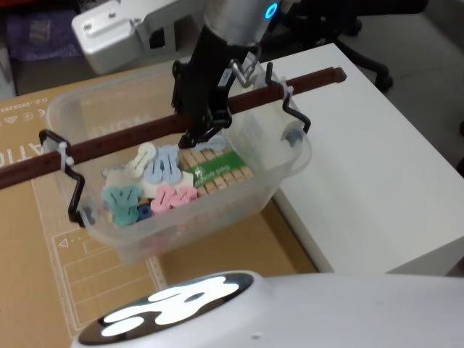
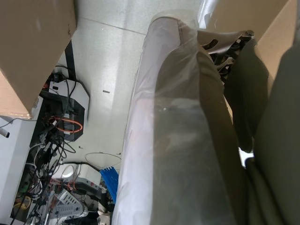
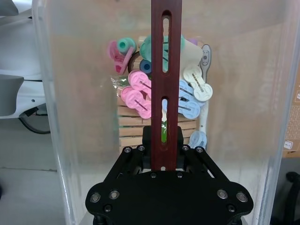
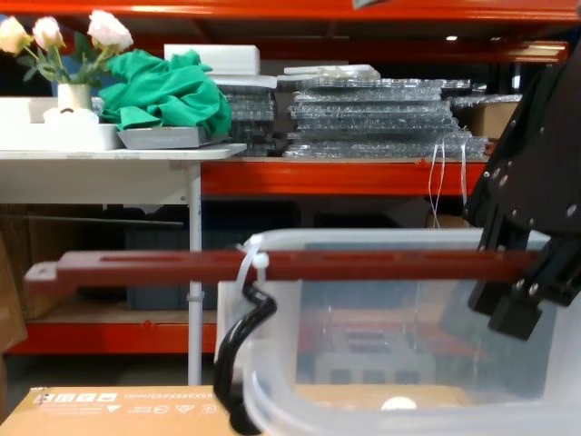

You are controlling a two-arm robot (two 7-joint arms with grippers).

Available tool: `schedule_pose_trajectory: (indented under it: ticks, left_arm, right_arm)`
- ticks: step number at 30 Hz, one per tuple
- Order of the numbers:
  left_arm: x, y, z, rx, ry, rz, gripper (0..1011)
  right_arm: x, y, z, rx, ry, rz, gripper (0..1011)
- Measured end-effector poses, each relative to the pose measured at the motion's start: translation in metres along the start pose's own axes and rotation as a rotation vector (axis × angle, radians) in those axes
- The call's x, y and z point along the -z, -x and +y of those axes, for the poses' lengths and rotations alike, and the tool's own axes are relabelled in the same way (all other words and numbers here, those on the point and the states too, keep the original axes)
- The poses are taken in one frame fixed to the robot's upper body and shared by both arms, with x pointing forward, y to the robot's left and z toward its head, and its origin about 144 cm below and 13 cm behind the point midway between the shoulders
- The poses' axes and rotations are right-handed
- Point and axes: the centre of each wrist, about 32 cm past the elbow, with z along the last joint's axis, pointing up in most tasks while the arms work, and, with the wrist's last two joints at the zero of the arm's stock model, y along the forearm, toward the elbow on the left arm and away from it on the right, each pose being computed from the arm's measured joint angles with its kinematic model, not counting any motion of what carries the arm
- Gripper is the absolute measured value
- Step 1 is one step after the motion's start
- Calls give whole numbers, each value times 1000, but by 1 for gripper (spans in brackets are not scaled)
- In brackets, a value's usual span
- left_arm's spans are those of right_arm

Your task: Use one hand to grasp the basket and place it at the designated location.

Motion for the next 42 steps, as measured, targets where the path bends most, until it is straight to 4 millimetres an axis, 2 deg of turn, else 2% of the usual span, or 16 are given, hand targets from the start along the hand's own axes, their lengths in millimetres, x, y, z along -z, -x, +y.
schedule_pose_trajectory:
  ticks: [18, 42]
  left_arm:
    - [0, 0, 0, 0, 0, 0, 0]
    - [0, 0, 0, 0, 0, 0, 0]
  right_arm:
    - [-12, -13, 45, 6, -2, 12, 233]
    - [-23, -24, 88, 8, -3, 72, 233]
